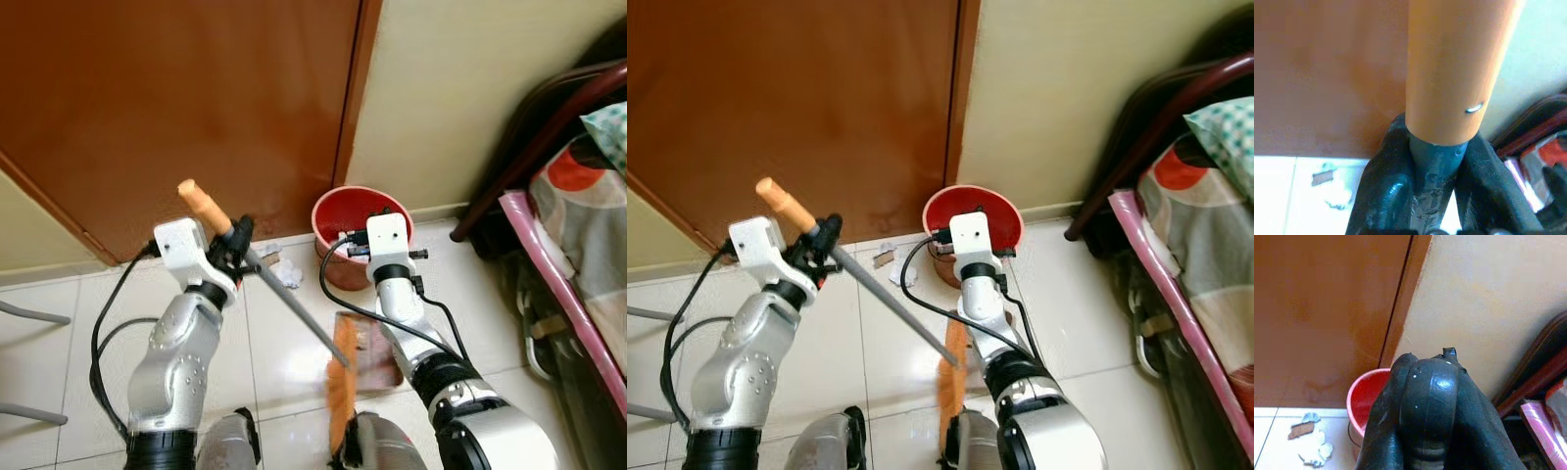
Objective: Sweep floor
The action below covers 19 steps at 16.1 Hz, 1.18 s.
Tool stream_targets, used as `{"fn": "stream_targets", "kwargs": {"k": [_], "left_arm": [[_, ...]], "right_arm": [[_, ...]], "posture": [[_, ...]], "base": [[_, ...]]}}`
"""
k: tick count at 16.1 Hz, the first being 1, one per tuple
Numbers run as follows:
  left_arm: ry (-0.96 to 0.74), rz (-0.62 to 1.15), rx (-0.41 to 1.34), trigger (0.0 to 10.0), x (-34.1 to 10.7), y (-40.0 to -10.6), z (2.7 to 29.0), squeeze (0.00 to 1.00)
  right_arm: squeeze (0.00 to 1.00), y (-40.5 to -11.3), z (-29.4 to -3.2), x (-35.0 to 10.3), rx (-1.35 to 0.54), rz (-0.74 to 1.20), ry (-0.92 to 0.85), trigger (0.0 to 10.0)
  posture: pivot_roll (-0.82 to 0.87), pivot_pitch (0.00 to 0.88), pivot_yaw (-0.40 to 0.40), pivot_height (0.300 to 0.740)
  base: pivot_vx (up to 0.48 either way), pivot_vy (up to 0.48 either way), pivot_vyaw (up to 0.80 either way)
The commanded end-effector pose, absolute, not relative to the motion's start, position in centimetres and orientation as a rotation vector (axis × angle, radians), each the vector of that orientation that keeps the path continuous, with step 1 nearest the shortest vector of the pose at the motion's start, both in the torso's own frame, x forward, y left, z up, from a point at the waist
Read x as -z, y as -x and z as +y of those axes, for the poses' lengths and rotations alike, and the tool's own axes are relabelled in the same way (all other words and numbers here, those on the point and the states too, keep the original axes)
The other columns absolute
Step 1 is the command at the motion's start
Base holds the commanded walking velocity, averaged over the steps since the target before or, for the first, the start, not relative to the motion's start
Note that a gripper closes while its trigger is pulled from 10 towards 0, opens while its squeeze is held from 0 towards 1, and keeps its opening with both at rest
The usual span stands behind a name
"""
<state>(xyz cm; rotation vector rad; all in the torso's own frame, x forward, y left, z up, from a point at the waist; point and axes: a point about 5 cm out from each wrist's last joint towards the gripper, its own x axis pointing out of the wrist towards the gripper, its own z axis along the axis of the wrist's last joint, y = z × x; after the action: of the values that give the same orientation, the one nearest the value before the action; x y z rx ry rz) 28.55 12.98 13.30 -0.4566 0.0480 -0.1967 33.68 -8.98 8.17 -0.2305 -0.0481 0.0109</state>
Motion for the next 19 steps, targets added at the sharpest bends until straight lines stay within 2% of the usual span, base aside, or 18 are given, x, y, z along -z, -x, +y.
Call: {"fn": "stream_targets", "kwargs": {"k": [1, 3, 6, 9, 14, 19], "left_arm": [[0.517, -0.014, 0.22, 10.0, -14.4, -28.8, 12.7, 0.0], [0.436, -0.044, 0.129, 10.0, -14.5, -29.2, 15.4, 0.0], [0.201, -0.03, 0.017, 10.0, -13.2, -28.7, 20.5, 0.0], [0.128, 0.023, -0.051, 10.0, -11.4, -27.9, 23.0, 0.0], [0.091, 0.05, 0.034, 10.0, -9.3, -27.2, 21.1, 0.0], [0.093, 0.04, 0.033, 10.0, -9.0, -27.6, 21.0, 0.0]], "right_arm": [[0.0, -33.7, -8.8, -8.0, -0.018, -0.028, 0.188, 10.0], [0.0, -33.9, -9.3, -8.2, -0.012, -0.021, 0.17, 10.0], [0.0, -33.6, -10.8, -8.1, -0.01, -0.031, 0.165, 10.0], [0.0, -33.2, -12.8, -8.2, 0.005, -0.047, 0.141, 10.0], [0.0, -31.5, -15.3, -8.4, 0.009, -0.087, 0.087, 10.0], [0.0, -31.6, -14.8, -9.3, -0.005, -0.096, 0.011, 10.0]], "posture": [[0.12, 0.21, -0.035, 0.74], [0.12, 0.193, -0.04, 0.74], [0.11, 0.158, -0.044, 0.74], [0.09, 0.126, -0.044, 0.74], [0.07, 0.064, -0.039, 0.74], [0.06, 0.066, -0.018, 0.74]], "base": [[0.0, 0.0, 0.0], [0.0, 0.0, 0.0], [0.0, 0.0, 0.0], [0.0, 0.0, 0.0], [0.0, -0.072, 0.1], [0.0, -0.387, 0.73]]}}
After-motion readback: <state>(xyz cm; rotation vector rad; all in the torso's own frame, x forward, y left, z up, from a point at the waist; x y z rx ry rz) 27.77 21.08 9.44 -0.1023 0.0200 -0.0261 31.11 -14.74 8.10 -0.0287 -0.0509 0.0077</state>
